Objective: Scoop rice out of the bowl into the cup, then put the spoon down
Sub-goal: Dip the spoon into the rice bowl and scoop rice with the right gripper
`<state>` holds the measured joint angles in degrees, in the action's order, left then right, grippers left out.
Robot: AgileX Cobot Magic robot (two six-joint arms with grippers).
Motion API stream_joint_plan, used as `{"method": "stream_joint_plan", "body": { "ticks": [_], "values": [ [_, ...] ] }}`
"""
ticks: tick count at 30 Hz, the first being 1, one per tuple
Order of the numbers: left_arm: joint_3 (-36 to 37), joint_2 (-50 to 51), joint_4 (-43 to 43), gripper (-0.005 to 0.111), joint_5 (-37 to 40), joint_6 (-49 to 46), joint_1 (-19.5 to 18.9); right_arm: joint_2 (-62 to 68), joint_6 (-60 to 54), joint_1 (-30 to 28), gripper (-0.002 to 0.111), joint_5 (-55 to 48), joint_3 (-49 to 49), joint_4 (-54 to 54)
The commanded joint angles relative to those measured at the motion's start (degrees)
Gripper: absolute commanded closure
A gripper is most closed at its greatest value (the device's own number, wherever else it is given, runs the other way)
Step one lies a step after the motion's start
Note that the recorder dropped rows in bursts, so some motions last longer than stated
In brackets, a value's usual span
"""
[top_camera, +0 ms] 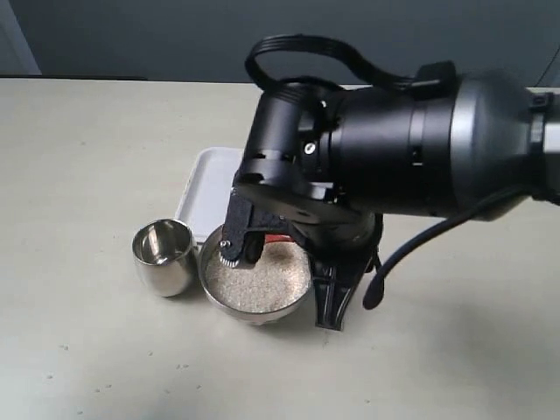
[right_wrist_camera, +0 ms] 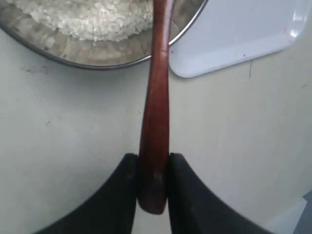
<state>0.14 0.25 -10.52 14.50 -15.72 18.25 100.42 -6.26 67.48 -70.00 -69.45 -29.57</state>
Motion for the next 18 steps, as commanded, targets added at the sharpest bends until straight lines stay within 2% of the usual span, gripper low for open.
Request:
{"method": "stream_joint_plan", "body": {
  "ticks": [1,6,18],
  "values": [
    [-0.14,-0.25,0.09,0.106,-0.70,0.16,0.28,0.16,2.27,-0.02,0.109,0.04,0.65,-1.82],
    [-0.14,-0.25,0.09,0.106,-0.70,0.16,0.28,0.16,3.51,-0.02,0.109,0.04,5.20,-3.30],
    [-0.14,-0.25,0.09,0.106,-0.70,0.16,0.28,3.38,5.50,2.47,0.109,0.04,5.30,-5.92]
  ]
}}
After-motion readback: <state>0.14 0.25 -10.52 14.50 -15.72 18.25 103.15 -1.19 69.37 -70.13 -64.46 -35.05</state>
